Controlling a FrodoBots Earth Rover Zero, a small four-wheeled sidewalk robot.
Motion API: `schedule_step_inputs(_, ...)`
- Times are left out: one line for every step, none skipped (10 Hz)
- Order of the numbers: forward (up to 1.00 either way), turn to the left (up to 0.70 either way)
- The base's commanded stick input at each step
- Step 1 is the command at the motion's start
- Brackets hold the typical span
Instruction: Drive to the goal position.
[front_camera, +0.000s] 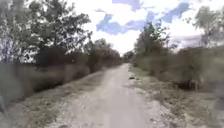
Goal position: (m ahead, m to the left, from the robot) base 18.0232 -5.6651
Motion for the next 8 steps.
schedule_step_inputs(1.00,0.00)
schedule_step_inputs(1.00,0.00)
schedule_step_inputs(1.00,0.00)
schedule_step_inputs(1.00,0.00)
schedule_step_inputs(1.00,0.00)
schedule_step_inputs(1.00,0.00)
schedule_step_inputs(1.00,0.00)
schedule_step_inputs(1.00,0.00)
